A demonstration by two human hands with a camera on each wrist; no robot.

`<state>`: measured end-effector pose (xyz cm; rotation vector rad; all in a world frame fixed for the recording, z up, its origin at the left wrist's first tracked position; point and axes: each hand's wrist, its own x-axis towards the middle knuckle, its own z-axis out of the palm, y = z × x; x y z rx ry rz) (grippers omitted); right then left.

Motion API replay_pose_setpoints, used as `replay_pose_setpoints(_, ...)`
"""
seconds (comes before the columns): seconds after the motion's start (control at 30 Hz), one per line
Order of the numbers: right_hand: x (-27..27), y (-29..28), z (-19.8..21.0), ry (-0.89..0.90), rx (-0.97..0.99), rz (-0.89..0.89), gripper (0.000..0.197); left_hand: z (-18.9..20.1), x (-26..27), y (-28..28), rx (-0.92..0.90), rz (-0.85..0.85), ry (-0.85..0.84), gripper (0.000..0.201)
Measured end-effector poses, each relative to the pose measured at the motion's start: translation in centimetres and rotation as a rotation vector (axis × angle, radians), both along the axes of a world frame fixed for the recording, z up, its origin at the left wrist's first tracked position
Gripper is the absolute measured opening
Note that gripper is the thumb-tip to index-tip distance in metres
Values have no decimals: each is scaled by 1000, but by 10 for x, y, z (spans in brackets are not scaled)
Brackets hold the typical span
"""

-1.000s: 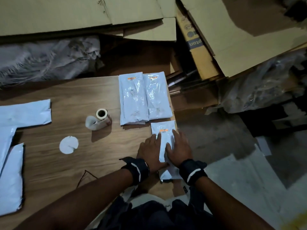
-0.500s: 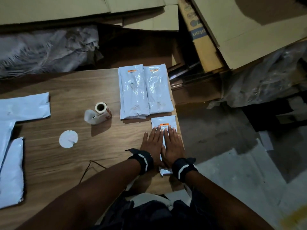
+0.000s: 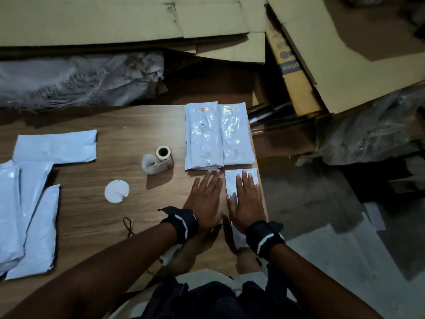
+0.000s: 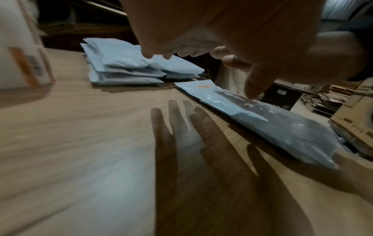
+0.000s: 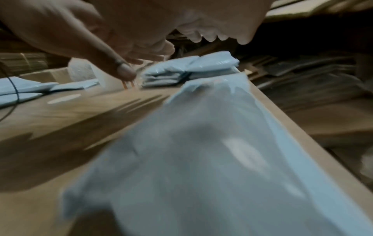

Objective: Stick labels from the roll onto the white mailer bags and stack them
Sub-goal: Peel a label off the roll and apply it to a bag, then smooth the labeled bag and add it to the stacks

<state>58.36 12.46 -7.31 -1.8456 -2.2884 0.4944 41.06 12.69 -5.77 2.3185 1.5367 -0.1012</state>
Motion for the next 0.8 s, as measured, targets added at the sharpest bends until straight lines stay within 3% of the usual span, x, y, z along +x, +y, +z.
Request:
replay_pose_setpoints(0.2, -69, 7, 15, 37, 31, 117, 75, 2, -64, -23, 127, 196, -45, 92)
replay_pose_setpoints(0.57, -228, -14, 32, 168, 4, 374, 75, 12, -214, -100, 137, 595, 41, 86)
replay_pose_setpoints(0.8, -299, -31, 32, 177, -38, 499, 75, 7, -295, -141, 92, 787, 62, 87)
